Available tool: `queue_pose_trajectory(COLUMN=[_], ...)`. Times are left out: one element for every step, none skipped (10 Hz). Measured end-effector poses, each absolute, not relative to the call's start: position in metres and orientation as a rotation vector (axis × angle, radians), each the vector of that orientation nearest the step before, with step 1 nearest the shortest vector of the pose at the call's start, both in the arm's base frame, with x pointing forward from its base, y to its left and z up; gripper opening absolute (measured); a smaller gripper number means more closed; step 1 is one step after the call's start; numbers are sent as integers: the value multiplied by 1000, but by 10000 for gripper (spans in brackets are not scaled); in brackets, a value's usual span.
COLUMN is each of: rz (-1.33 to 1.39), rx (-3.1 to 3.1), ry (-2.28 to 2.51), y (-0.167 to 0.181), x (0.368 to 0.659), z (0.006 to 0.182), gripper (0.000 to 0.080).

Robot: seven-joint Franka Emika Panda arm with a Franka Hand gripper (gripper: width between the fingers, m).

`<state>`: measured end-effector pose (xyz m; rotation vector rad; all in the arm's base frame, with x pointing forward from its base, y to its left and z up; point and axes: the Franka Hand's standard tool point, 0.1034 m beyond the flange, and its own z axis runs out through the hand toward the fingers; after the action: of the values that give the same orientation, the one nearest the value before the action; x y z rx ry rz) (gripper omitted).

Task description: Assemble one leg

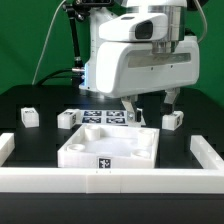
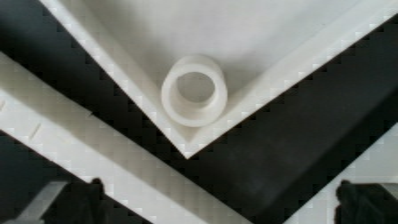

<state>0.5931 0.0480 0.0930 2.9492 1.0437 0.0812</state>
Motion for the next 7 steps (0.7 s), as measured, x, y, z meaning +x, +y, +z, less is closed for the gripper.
queue_pose_trajectory(rz=[71, 39, 5, -38, -57, -103, -137], rx=[2935, 2904, 2861, 2815, 2772, 2744, 2742], ry=[1084, 1176, 1292, 1411, 1505, 1581, 1603], y=[48, 47, 46, 45, 44, 43, 43], x=[591, 584, 575, 567, 562, 555, 550], z=[92, 89, 84, 79, 76, 72, 70], gripper=[650, 650, 650, 650, 650, 650, 650])
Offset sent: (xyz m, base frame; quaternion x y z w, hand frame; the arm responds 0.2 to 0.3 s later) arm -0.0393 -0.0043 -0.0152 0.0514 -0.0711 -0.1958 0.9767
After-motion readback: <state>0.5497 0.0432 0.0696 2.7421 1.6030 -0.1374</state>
